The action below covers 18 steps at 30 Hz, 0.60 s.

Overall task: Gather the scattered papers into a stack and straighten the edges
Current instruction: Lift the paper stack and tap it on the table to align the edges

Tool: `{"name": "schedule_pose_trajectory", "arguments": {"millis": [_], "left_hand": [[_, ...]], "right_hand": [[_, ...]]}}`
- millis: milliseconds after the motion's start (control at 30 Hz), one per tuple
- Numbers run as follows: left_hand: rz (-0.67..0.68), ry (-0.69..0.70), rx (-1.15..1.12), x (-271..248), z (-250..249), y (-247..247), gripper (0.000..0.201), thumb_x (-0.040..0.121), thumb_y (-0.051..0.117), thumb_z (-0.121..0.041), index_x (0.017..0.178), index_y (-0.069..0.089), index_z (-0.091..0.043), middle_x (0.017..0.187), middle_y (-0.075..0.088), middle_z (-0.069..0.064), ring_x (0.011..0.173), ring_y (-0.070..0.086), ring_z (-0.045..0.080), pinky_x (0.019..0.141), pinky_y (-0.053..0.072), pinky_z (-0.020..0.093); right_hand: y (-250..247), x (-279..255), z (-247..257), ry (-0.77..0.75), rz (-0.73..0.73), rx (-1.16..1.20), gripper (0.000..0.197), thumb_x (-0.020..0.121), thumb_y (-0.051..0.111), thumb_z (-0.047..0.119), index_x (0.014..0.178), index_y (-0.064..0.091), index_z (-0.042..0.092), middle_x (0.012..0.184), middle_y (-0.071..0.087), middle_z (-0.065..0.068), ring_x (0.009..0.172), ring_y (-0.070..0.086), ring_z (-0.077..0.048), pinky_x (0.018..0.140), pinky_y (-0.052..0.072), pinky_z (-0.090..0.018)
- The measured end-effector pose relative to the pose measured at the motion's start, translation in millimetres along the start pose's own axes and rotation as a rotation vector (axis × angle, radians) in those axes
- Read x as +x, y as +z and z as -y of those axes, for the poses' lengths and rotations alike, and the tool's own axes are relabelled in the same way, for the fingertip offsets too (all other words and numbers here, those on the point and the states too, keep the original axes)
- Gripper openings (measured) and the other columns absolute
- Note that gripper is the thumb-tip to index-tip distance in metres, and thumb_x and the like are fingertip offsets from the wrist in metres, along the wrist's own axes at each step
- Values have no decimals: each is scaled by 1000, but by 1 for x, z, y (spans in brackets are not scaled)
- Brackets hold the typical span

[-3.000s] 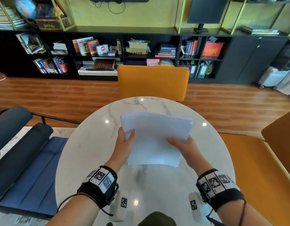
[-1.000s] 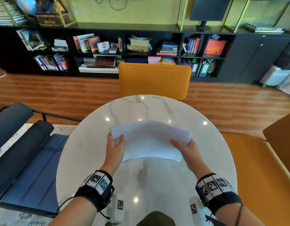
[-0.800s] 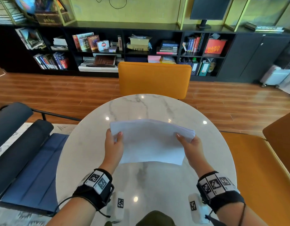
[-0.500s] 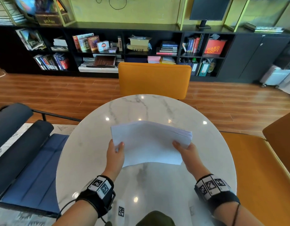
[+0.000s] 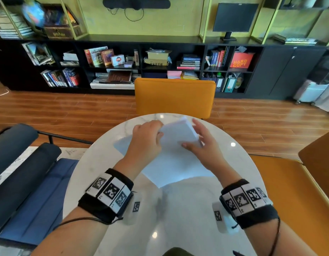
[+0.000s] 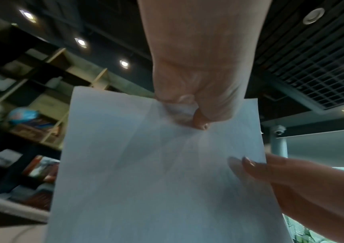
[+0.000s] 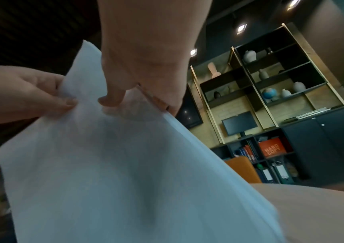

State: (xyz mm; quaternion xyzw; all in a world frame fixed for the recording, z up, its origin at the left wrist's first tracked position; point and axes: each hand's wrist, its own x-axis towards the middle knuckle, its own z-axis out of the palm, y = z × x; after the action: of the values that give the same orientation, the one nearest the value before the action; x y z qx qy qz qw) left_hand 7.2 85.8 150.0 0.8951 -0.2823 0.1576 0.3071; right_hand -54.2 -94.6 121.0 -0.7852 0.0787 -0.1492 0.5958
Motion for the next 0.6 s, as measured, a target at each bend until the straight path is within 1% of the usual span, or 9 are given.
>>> {"name": "schedule_pose_trajectory", "arguments": {"millis": [67, 133, 167, 233, 300, 367, 433, 500, 600], "left_hand": [[-6, 75, 48, 3, -7, -2, 14, 89, 52, -5, 100, 61, -5, 98, 65, 11, 94, 57, 31, 83, 23, 30], [-27, 106, 51, 3, -9, -3, 13, 89, 55, -8, 99, 62, -6, 98, 66, 9, 95, 58, 31, 83, 23, 30], [-43, 116, 54, 2, -6, -4, 13, 88, 58, -14, 97, 63, -7, 97, 67, 8, 94, 59, 30, 82, 24, 31], [-95, 95, 109, 1, 10, -4, 30, 83, 63, -39, 93, 65, -11, 93, 67, 4, 92, 60, 26, 83, 26, 34], [-170, -21, 141, 0, 30, -5, 50, 72, 65, -58, 95, 64, -14, 96, 63, 4, 94, 56, 23, 88, 29, 36], [-217, -208, -16, -2, 45, -6, 62, 68, 73, -54, 113, 58, -15, 112, 58, 2, 104, 51, 19, 93, 34, 35], [-122, -388, -408, -7, 49, -6, 69, 74, 76, -38, 131, 46, -16, 125, 50, -7, 112, 48, 12, 93, 40, 25], [29, -499, -760, -12, 49, 1, 52, 83, 69, -29, 130, 50, -16, 125, 59, -6, 113, 59, 16, 92, 49, 27], [-73, -518, -791, -19, 38, 9, 35, 90, 61, -29, 121, 58, -14, 113, 69, 1, 104, 67, 20, 91, 54, 37]], "right_hand": [[2, 1, 14, 16, 56, 103, 27, 80, 72, 12, 104, 68, 24, 99, 71, -3, 88, 67, -17, 76, 55, -30], [2, -1, 15, 54, 40, 196, 10, 81, 70, 8, 86, 72, 15, 81, 72, -5, 69, 69, -15, 66, 57, -32], [3, -2, 12, 72, 17, 231, 9, 81, 69, 6, 83, 73, 14, 77, 72, -3, 65, 68, -13, 64, 57, -30], [2, -4, 1, 108, -31, 289, 10, 81, 70, 6, 84, 73, 14, 73, 74, 1, 63, 69, -13, 61, 58, -29], [0, -7, -11, 145, -77, 353, 10, 81, 69, 7, 87, 73, 14, 72, 75, 4, 64, 70, -13, 59, 58, -29], [-5, -9, -20, 168, -105, 421, 9, 83, 67, 7, 88, 72, 13, 73, 76, 4, 65, 71, -13, 58, 57, -27], [-8, -10, -26, 181, -108, 464, 9, 84, 66, 6, 89, 71, 11, 75, 76, 3, 66, 72, -15, 59, 57, -28], [-7, -11, -28, 180, -97, 479, 10, 85, 65, 6, 90, 71, 11, 77, 76, 2, 67, 71, -15, 60, 57, -28], [-4, -12, -30, 165, -97, 478, 11, 85, 65, 6, 89, 72, 13, 78, 77, 3, 69, 71, -14, 60, 56, -26]]}}
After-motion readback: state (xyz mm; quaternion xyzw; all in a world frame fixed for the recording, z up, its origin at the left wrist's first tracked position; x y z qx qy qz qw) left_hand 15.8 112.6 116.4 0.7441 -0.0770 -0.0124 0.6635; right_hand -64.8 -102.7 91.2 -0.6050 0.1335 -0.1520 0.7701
